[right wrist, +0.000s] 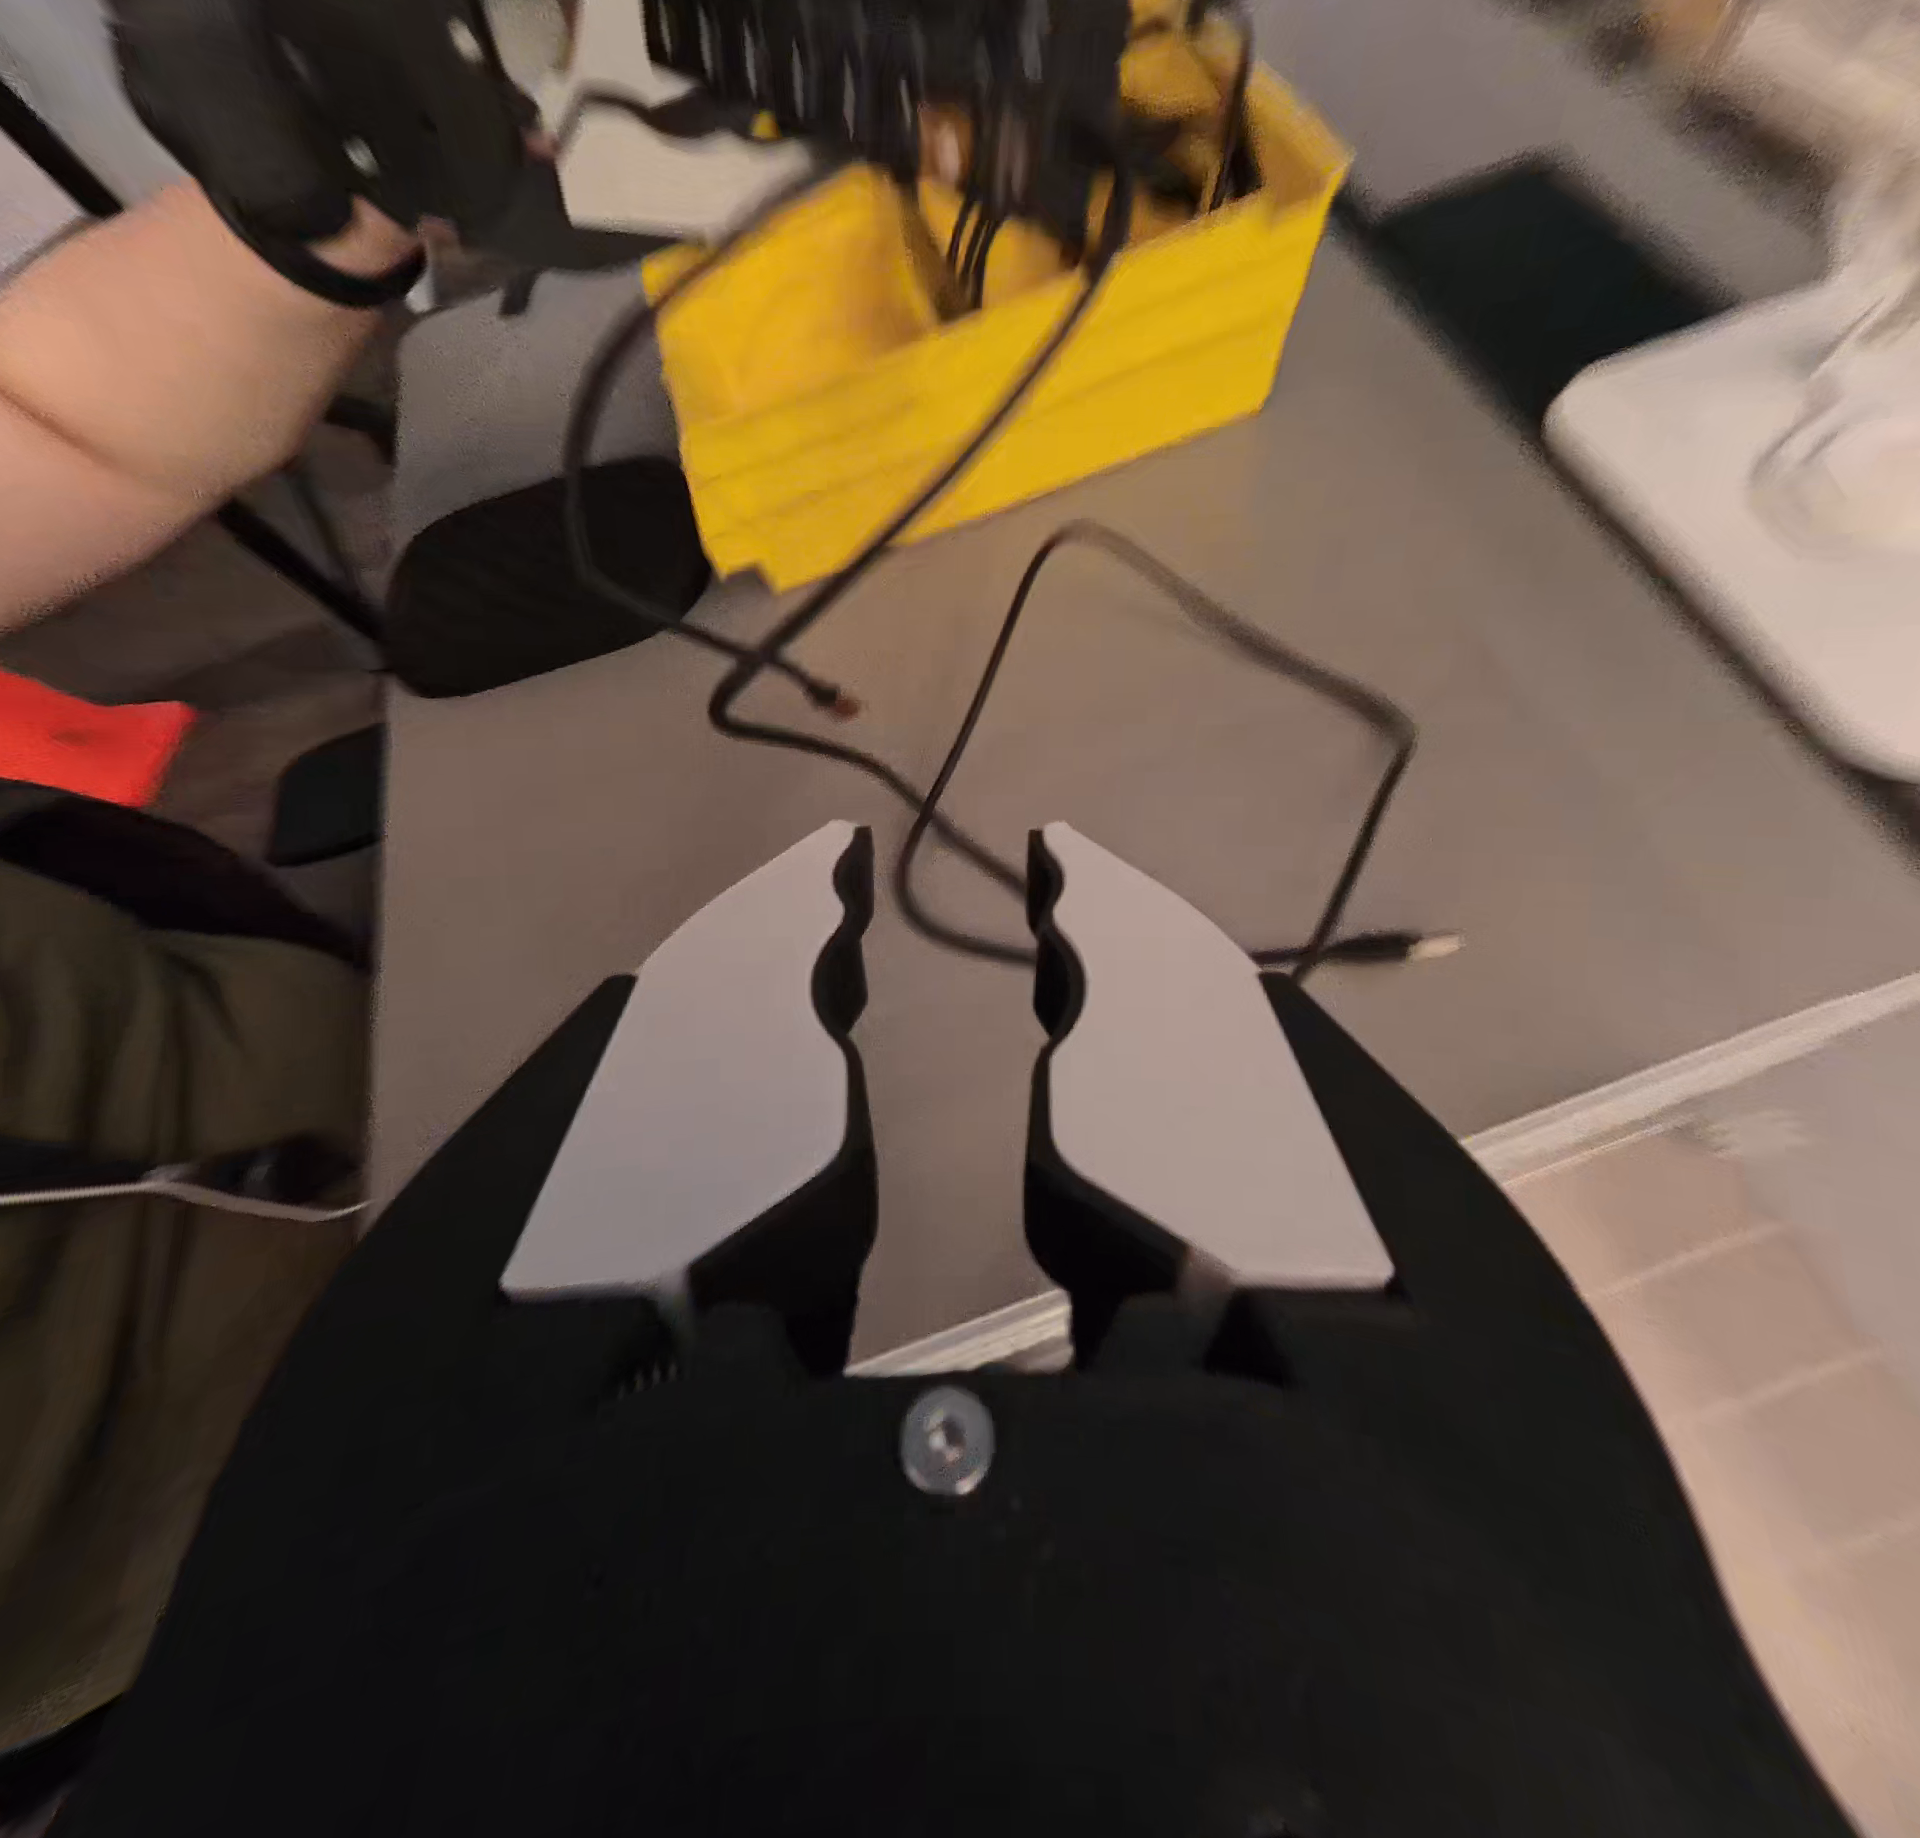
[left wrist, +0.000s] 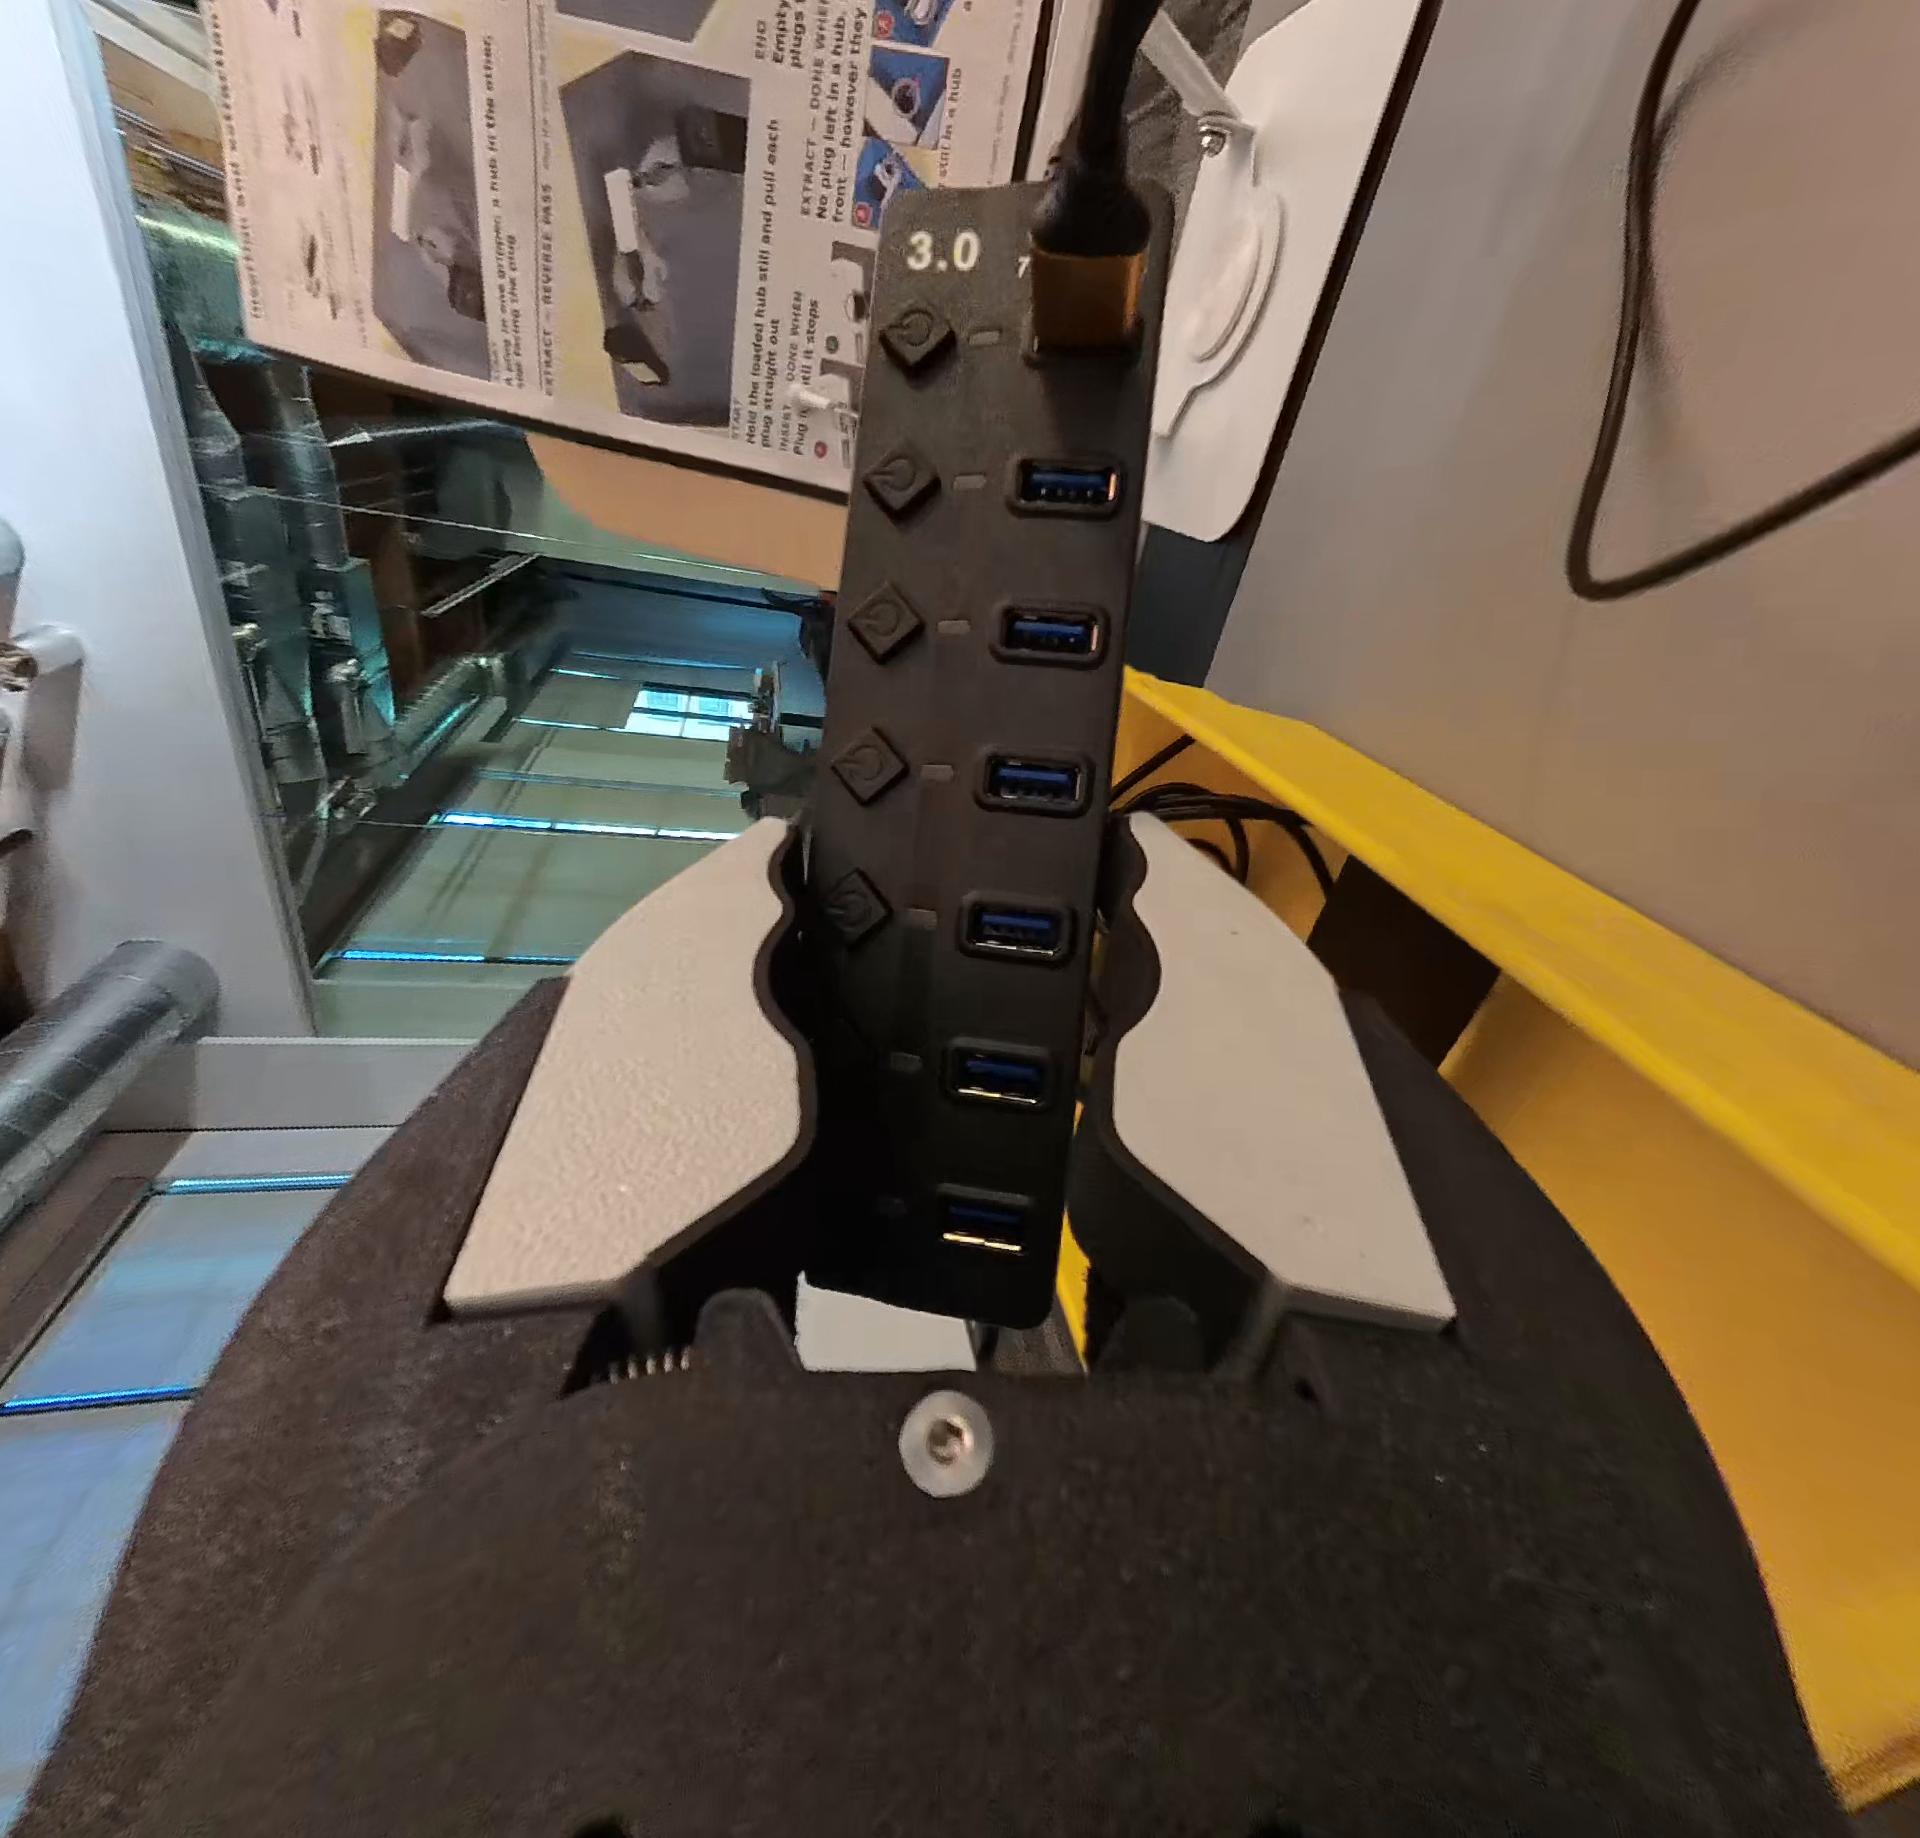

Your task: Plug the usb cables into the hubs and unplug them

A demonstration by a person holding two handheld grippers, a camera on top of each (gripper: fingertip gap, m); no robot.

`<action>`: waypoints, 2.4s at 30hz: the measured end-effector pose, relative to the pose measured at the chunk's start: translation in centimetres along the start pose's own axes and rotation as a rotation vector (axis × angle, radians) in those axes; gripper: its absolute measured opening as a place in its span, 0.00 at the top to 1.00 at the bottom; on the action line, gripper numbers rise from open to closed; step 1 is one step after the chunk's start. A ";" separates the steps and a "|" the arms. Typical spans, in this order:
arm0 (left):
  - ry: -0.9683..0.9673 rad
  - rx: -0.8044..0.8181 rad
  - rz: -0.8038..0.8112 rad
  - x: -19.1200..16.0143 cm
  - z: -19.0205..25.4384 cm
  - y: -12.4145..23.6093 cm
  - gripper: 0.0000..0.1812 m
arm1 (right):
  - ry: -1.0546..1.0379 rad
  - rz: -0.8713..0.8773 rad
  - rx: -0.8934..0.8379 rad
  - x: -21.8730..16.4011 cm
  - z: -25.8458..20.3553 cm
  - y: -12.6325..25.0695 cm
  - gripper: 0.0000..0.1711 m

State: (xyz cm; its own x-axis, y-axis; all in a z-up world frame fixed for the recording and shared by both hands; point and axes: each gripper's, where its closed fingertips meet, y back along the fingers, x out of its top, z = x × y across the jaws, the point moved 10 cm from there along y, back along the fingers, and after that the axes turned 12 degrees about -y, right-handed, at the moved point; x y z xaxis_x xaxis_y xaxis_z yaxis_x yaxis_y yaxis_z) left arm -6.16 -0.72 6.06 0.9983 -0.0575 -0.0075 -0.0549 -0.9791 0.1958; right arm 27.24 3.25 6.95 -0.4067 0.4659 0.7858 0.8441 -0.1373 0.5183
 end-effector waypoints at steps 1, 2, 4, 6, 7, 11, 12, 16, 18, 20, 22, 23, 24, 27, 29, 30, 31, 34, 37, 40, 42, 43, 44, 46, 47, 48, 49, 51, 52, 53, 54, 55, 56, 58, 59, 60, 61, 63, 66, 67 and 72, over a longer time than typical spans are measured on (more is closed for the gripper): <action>0.003 -0.011 0.003 0.3 -0.1 -0.4 0.70 | 0.077 0.066 -0.037 1.0 -0.8 0.8 0.83; 0.004 -0.012 0.013 0.7 -0.2 -0.7 0.70 | 0.154 0.144 -0.064 2.2 -1.7 1.3 0.82; -0.001 -0.020 0.030 1.7 -0.6 -1.3 0.70 | 0.273 0.290 -0.122 4.6 -3.4 1.6 0.72; -0.009 -0.035 0.054 2.9 -0.9 -1.7 0.70 | 0.418 0.367 -0.149 6.4 -5.0 0.7 0.66; -0.011 -0.063 0.073 3.5 -1.0 -1.8 0.70 | 0.501 0.386 -0.166 6.9 -5.6 0.0 0.63; -0.033 -0.086 0.102 5.5 -0.8 -1.7 0.70 | 0.728 0.321 -0.263 6.5 -6.2 -4.1 0.62; -0.047 -0.076 0.110 5.8 -0.8 -1.4 0.70 | 0.743 0.305 -0.259 6.1 -5.8 -4.8 0.62; -0.076 -0.051 0.153 6.3 -0.9 -0.5 0.70 | 0.763 0.357 -0.254 5.0 -3.3 -4.5 0.64; -0.090 -0.038 0.153 6.4 -1.0 -0.2 0.70 | 0.748 0.407 -0.249 4.8 -2.3 -2.9 0.66; -0.098 -0.028 0.171 6.6 -1.1 0.1 0.70 | 0.751 0.411 -0.254 4.4 -1.5 -1.8 0.69; -0.096 -0.025 0.194 6.8 -1.1 0.4 0.70 | 0.772 0.382 -0.307 4.0 -0.7 -1.8 0.69; -0.095 -0.030 0.201 7.0 -1.0 0.6 0.70 | 0.788 0.358 -0.326 3.8 -0.5 -2.1 0.69; -0.093 -0.028 0.213 7.1 -1.1 0.7 0.70 | 0.815 0.330 -0.329 3.6 -0.6 -2.8 0.68; -0.077 -0.034 0.238 7.7 -1.3 1.1 0.70 | 0.903 0.301 -0.318 3.3 -1.6 -5.0 0.61; -0.083 -0.044 0.239 8.0 -1.3 1.2 0.70 | 0.962 0.317 -0.358 3.3 -2.0 -5.9 0.60; -0.090 -0.047 0.239 8.0 -1.2 1.1 0.70 | 0.985 0.322 -0.362 3.2 -2.2 -6.1 0.59; -0.096 -0.051 0.243 8.0 -1.1 1.1 0.70 | 1.000 0.321 -0.359 3.1 -2.3 -6.2 0.60; -0.123 -0.058 0.243 8.1 -0.8 1.1 0.70 | 1.025 0.263 -0.378 2.9 -2.5 -6.4 0.60; -0.162 -0.042 0.235 8.2 -0.9 1.3 0.70 | 1.053 0.232 -0.431 3.1 -2.8 -5.0 0.61; -0.155 -0.044 0.249 8.4 -1.3 1.7 0.70 | 1.009 0.302 -0.337 3.3 -3.6 -3.5 0.62; -0.160 -0.042 0.259 8.6 -1.5 2.0 0.70 | 1.022 0.265 -0.340 3.1 -3.8 -3.5 0.64; -0.165 -0.041 0.259 8.7 -1.6 2.2 0.70 | 1.034 0.225 -0.367 3.0 -3.8 -3.7 0.64; -0.175 -0.037 0.256 8.8 -1.7 2.3 0.70 | 1.041 0.179 -0.387 2.9 -3.7 -3.7 0.66; -0.185 -0.029 0.269 9.0 -1.9 2.5 0.70 | 1.041 0.162 -0.392 2.9 -3.7 -3.7 0.66; -0.181 -0.034 0.276 9.1 -1.9 2.7 0.70 | 1.044 0.184 -0.377 2.9 -3.8 -3.6 0.66; -0.173 -0.041 0.285 9.2 -2.0 2.8 0.70 | 1.052 0.201 -0.366 2.9 -3.9 -3.6 0.66; -0.164 -0.045 0.297 9.4 -2.1 3.0 0.70 | 1.062 0.207 -0.371 2.9 -4.0 -3.7 0.65; -0.143 -0.060 0.322 9.6 -2.3 3.3 0.70 | 1.075 0.188 -0.387 2.9 -4.0 -3.9 0.65; -0.138 -0.070 0.327 9.8 -2.4 3.4 0.70 | 1.081 0.181 -0.399 2.9 -4.0 -3.9 0.65; -0.136 -0.073 0.332 9.9 -2.4 3.5 0.70 | 1.091 0.182 -0.412 2.9 -3.9 -3.9 0.65; -0.133 -0.074 0.338 10.0 -2.5 3.5 0.70 | 1.097 0.189 -0.420 2.9 -3.9 -3.9 0.65; -0.124 -0.083 0.343 10.1 -2.5 3.6 0.70 | 1.098 0.193 -0.425 2.9 -3.9 -4.0 0.65; -0.116 -0.086 0.355 10.2 -2.6 3.7 0.70 | 1.099 0.201 -0.433 3.0 -3.8 -4.0 0.65; -0.107 -0.094 0.370 10.5 -2.8 3.9 0.70 | 1.101 0.211 -0.429 3.0 -3.7 -4.2 0.67; -0.112 -0.089 0.369 10.7 -2.9 3.9 0.70 | 1.108 0.210 -0.427 2.9 -3.8 -4.3 0.69; -0.125 -0.082 0.360 10.8 -2.9 3.9 0.70 | 1.114 0.206 -0.440 2.9 -3.7 -4.4 0.70; -0.138 -0.076 0.352 10.8 -2.9 3.9 0.70 | 1.117 0.201 -0.453 3.0 -3.7 -4.5 0.70; -0.145 -0.078 0.347 10.9 -2.9 3.7 0.70 | 1.114 0.192 -0.463 3.0 -3.6 -4.6 0.70; -0.128 -0.111 0.335 10.7 -3.0 3.4 0.70 | 1.102 0.188 -0.453 3.0 -3.6 -4.7 0.70; -0.123 -0.109 0.339 10.6 -3.0 3.4 0.70 | 1.103 0.190 -0.461 3.0 -3.6 -4.8 0.70; -0.119 -0.065 0.354 10.3 -2.8 3.4 0.70 | 1.135 0.200 -0.499 3.2 -4.1 -4.6 0.70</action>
State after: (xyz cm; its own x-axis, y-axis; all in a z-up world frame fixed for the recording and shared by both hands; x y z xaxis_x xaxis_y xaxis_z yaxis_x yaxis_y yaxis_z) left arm 3.94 -4.09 9.40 0.9085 -0.4158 -0.0416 -0.3908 -0.8806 0.2681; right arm 20.64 1.73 8.46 -0.5670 -0.5813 0.5836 0.8027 -0.5491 0.2329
